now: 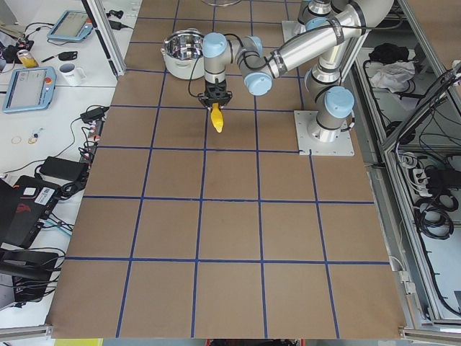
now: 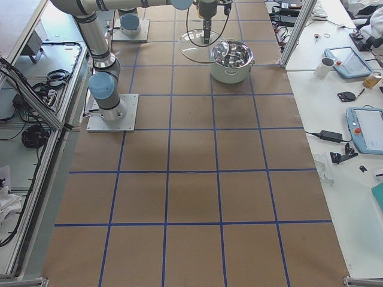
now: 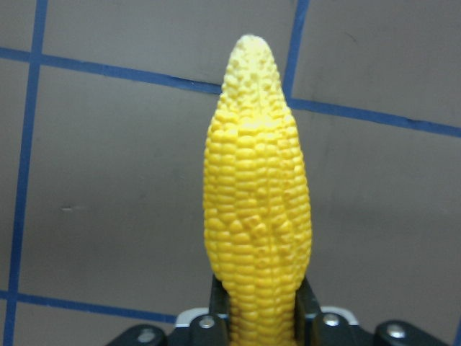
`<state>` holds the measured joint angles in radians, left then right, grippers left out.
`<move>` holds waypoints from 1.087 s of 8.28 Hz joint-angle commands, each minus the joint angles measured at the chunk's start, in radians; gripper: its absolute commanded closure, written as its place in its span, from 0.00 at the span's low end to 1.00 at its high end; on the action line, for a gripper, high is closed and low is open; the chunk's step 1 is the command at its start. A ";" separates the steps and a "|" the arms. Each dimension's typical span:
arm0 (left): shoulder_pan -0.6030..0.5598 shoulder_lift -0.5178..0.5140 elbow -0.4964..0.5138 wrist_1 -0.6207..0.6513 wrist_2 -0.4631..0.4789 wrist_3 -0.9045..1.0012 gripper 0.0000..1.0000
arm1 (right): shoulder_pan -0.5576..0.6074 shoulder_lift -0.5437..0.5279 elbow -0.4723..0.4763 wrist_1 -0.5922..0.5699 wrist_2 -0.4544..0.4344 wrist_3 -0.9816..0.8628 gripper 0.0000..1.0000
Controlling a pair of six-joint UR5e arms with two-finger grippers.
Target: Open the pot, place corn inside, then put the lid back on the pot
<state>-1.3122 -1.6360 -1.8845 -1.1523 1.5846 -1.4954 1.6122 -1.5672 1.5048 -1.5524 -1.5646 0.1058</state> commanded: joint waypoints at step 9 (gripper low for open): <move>-0.557 -0.284 0.447 0.080 -0.046 -0.518 1.00 | 0.000 0.001 0.000 0.000 0.000 0.002 0.59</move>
<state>-1.7685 -1.8664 -1.4482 -1.0979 1.5371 -1.9549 1.6122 -1.5673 1.5048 -1.5524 -1.5647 0.1074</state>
